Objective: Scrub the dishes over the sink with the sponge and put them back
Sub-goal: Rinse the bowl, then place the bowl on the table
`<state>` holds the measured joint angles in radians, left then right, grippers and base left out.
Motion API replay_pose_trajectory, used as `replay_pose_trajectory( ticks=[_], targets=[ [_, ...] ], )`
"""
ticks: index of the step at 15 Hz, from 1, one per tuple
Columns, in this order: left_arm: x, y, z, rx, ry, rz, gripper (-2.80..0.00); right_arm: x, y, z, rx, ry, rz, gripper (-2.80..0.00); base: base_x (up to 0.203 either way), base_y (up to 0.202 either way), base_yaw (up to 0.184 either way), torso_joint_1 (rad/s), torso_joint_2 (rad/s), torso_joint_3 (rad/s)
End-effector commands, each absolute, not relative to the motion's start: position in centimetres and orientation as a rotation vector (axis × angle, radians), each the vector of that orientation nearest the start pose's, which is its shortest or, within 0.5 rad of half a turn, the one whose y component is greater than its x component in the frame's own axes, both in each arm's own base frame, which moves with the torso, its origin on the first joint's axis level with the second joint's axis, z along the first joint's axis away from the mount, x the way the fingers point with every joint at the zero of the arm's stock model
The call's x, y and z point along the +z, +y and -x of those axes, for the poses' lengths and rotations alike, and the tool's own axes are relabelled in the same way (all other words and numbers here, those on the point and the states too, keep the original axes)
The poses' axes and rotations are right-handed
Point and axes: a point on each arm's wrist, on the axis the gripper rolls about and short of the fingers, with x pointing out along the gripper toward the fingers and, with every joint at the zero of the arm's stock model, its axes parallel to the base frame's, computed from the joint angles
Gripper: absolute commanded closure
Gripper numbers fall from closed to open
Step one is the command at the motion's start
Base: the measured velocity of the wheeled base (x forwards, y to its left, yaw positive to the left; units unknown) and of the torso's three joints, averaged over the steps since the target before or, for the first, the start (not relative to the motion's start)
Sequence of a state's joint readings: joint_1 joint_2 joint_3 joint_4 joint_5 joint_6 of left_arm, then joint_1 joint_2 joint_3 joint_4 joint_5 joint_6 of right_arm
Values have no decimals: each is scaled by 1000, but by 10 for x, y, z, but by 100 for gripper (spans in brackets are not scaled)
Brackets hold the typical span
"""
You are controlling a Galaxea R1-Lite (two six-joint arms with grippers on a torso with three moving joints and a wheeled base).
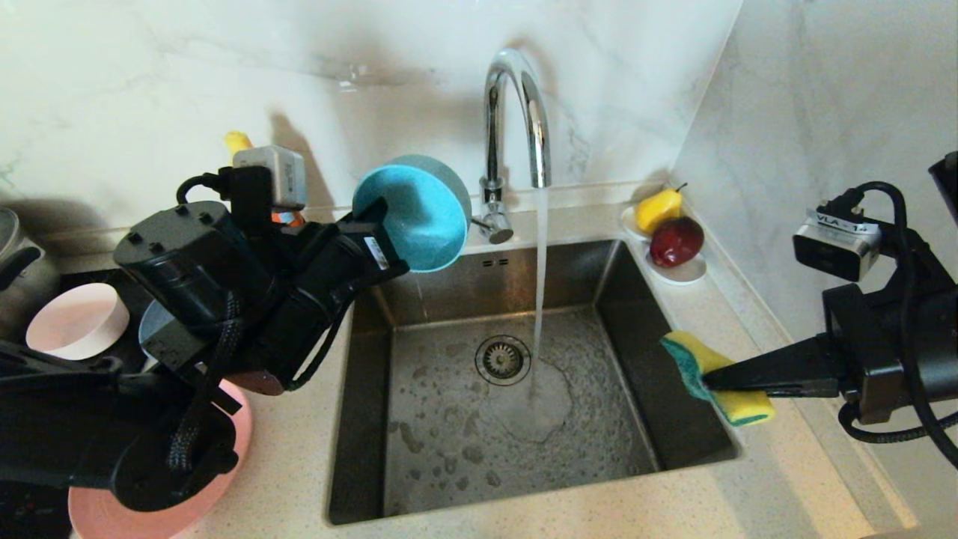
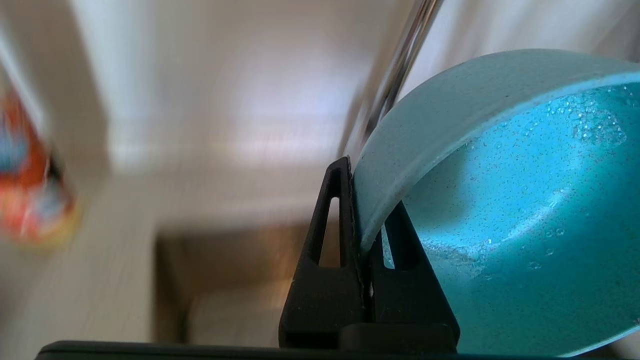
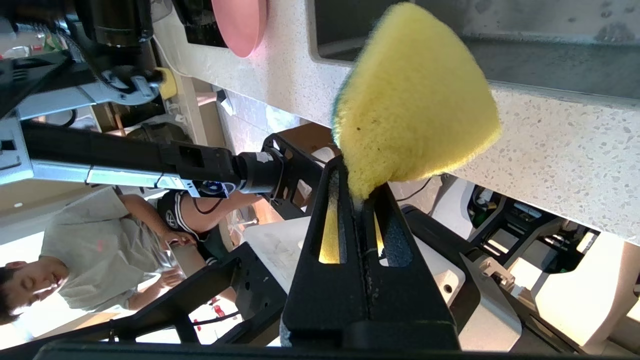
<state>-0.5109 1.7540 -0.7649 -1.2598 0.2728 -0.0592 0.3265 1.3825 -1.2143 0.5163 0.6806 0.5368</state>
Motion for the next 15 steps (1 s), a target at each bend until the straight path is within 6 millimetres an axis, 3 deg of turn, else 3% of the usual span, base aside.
replay_pose_trajectory(
  ticks=[1, 3, 5, 9, 15],
  targets=[
    [218, -134, -270, -204, 47, 95, 0, 283, 75, -184, 759, 930, -601, 0, 0, 0, 0, 0, 0, 0],
    [229, -122, -264, -153, 266, 91, 0, 282, 72, -186, 739, 926, -610, 0, 0, 0, 0, 0, 0, 0],
    [261, -105, -257, -75, 431, 141, 0, 280, 71, -188, 728, 931, -614, 0, 0, 0, 0, 0, 0, 0],
    [307, -41, -234, 123, 634, 329, 0, 274, 65, -192, 690, 939, -631, 0, 0, 0, 0, 0, 0, 0],
    [317, 57, -213, 502, 639, 576, 0, 258, 59, -206, 637, 985, -645, 0, 0, 0, 0, 0, 0, 0]
  ],
)
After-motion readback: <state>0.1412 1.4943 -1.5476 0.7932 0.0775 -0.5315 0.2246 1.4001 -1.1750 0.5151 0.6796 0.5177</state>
